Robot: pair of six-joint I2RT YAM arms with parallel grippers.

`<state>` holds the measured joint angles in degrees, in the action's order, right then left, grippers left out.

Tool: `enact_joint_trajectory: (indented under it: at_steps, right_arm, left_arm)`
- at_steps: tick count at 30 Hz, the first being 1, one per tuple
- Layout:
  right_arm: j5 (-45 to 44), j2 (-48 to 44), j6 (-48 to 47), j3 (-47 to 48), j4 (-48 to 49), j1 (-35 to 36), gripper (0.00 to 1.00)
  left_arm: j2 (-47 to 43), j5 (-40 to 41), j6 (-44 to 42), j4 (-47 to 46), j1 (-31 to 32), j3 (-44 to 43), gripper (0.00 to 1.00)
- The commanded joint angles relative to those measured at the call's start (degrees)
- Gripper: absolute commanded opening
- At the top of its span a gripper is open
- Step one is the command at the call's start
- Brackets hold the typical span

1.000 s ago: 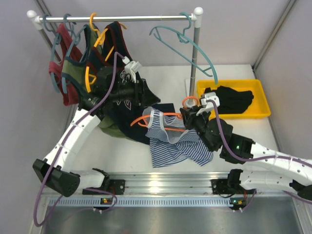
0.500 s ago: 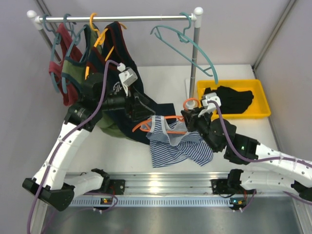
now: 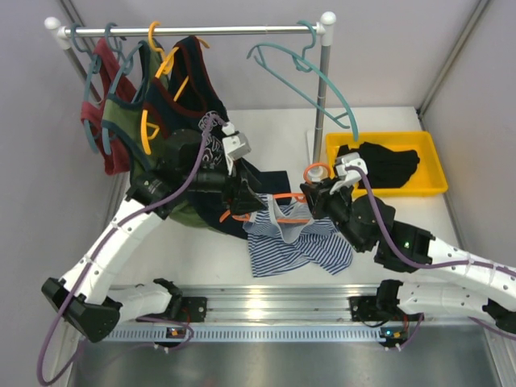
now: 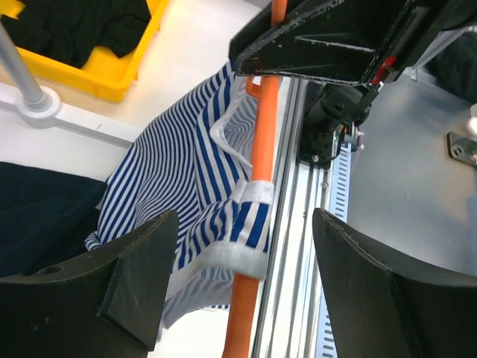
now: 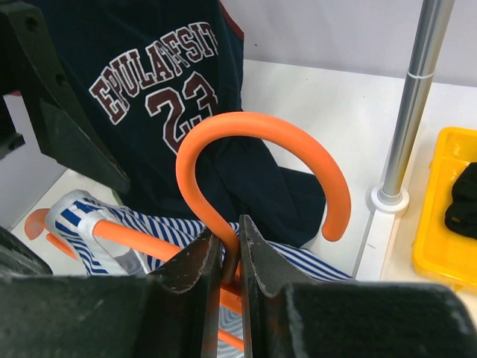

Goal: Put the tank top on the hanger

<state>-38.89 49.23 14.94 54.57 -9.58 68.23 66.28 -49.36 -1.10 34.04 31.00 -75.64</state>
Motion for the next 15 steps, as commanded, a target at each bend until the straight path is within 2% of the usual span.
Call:
enact_joint_trajectory:
  at_steps: [1, 5, 9, 10, 12, 13, 15]
  right_arm:
    - [0.9, -0.5, -0.2, 3.9, 1.5, 1.0, 0.00]
    - [1.3, -0.4, -0.4, 4.7, 1.0, 0.9, 0.00]
    - [1.6, 0.2, -0.7, 5.8, 0.5, 0.9, 0.00]
    - [1.6, 0.3, -0.7, 6.0, 0.4, 1.0, 0.00]
    - [1.6, 0.7, -0.8, 6.2, 0.5, 0.9, 0.00]
    - [1.6, 0.7, -0.9, 6.3, 0.6, 0.9, 0.00]
    - [1.6, 1.3, -0.9, 6.6, 0.7, 0.9, 0.00]
  left_arm:
    - [0.6, 4.9, -3.6, 0.2, 3.7, -1.0, 0.77]
    - [2.3, 9.4, -5.3, 1.7, 6.6, -1.4, 0.74]
    - [2.4, 10.9, -5.4, 1.8, 7.5, -1.2, 0.64]
    - [2.4, 11.0, -5.3, 1.6, 7.7, -1.2, 0.56]
    - [2.1, 11.3, -5.1, 1.5, 7.9, -1.1, 0.48]
    - [2.1, 11.5, -5.0, 1.4, 8.2, -0.9, 0.34]
    - [1.7, 11.7, -4.8, 0.9, 8.6, -0.5, 0.24]
